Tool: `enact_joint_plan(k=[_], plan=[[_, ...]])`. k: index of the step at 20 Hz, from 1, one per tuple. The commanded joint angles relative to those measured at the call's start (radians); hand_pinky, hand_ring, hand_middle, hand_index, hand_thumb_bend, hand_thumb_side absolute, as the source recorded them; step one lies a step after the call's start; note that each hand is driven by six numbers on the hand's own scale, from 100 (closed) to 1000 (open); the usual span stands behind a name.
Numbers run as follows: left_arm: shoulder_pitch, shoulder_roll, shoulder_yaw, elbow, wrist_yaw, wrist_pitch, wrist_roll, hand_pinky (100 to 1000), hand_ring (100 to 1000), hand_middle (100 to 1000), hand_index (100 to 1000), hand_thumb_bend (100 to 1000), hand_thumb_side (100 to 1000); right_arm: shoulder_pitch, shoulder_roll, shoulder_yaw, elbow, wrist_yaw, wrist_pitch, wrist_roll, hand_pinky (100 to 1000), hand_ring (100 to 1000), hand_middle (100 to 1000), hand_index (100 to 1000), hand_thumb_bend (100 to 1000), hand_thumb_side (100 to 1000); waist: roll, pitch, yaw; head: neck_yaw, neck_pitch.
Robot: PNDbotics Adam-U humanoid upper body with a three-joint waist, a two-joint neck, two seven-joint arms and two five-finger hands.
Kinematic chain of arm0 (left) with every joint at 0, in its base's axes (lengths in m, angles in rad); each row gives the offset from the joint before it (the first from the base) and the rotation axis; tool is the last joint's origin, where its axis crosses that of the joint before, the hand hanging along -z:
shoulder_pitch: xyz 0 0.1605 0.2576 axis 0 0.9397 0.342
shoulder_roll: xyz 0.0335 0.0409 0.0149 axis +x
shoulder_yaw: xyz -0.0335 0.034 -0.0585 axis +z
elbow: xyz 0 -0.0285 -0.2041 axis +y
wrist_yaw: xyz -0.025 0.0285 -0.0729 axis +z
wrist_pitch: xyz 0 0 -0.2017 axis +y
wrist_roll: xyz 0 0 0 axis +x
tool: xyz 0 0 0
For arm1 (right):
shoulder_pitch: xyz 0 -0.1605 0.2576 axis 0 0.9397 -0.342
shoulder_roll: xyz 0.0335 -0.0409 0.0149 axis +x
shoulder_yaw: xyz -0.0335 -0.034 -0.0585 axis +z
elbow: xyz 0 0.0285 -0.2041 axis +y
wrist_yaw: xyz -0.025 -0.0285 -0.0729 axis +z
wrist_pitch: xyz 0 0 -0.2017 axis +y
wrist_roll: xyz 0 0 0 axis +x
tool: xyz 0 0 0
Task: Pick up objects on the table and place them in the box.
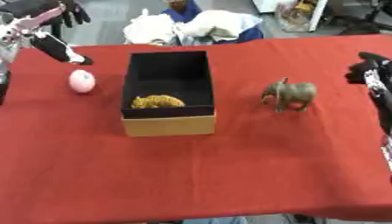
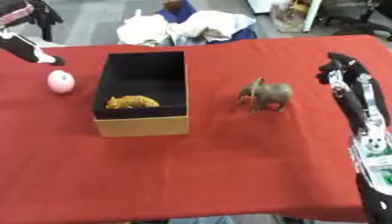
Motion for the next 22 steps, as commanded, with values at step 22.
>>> enact_joint_plan(k=[22], plan=[[0.011,-0.023,0.091,0.235,-0.197,0.115,0.279,614,562,567,729,533,100,-0.021,-0.022,-0.005,-0.010,-0.006,-0.006,0.000,658,637,602,826,100,748,-0.008,0.020,-0.031,0.001,-0.016]])
